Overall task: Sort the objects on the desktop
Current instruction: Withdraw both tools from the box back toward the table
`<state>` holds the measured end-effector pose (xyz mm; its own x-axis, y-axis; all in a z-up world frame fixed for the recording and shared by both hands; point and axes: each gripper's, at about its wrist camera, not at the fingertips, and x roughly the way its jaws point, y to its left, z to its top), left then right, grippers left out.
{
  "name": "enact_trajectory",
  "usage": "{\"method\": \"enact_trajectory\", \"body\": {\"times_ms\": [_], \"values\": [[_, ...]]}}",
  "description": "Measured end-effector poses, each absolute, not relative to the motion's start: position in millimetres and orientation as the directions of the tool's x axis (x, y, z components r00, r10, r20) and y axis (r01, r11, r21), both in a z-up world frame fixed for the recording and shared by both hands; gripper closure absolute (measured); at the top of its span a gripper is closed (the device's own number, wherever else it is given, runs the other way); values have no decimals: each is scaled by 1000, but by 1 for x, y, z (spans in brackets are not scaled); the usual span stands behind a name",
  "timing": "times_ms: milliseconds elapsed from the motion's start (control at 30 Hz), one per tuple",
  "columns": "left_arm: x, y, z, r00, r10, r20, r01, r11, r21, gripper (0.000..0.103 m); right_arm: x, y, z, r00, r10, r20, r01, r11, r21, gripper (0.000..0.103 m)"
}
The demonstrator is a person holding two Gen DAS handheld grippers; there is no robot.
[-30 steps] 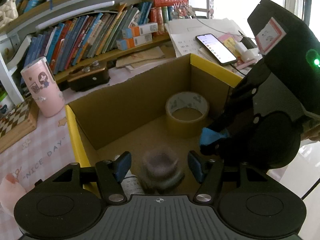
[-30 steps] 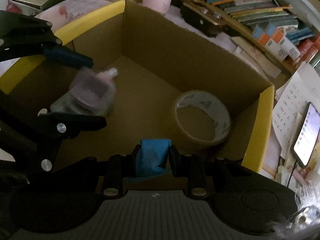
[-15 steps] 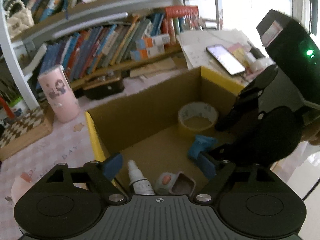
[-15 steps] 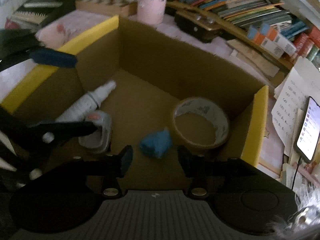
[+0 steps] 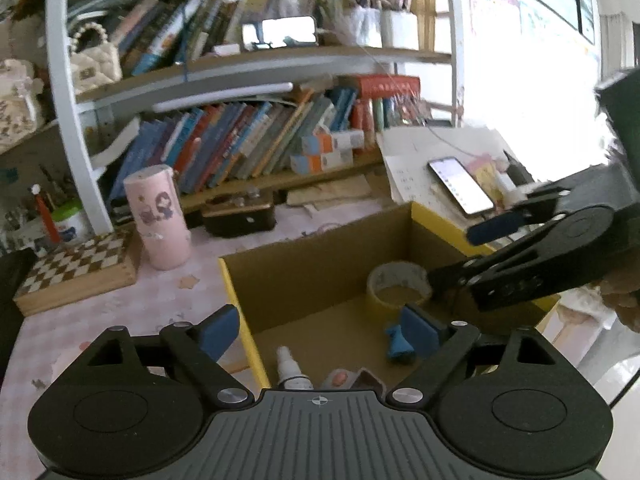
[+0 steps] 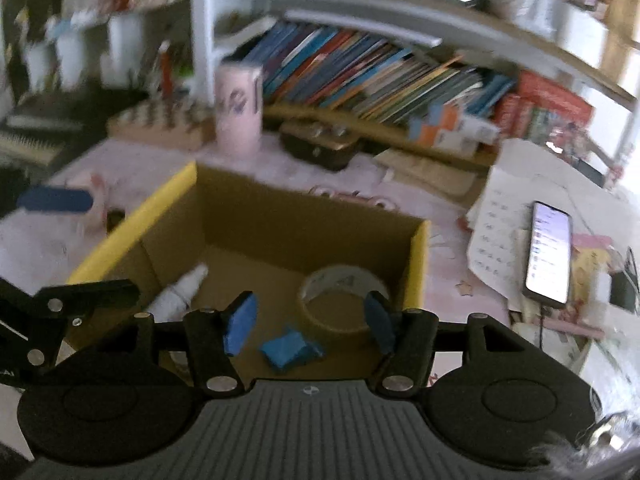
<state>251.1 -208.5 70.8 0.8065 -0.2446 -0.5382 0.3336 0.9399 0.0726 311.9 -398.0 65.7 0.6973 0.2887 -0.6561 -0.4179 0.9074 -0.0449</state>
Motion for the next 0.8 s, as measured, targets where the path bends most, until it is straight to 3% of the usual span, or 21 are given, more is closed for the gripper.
{"method": "enact_trajectory", "body": {"times_ms": [333,800], "values": [[232,-184,73,823,-224,-521,279,960,28,12,272,-420,72,758,228,-611,-276,961,16,43],[206,-152,66,830,-231,-508,266,964,-3,12,224,-430,53,749,143,-647,-86,989,119,42]]}}
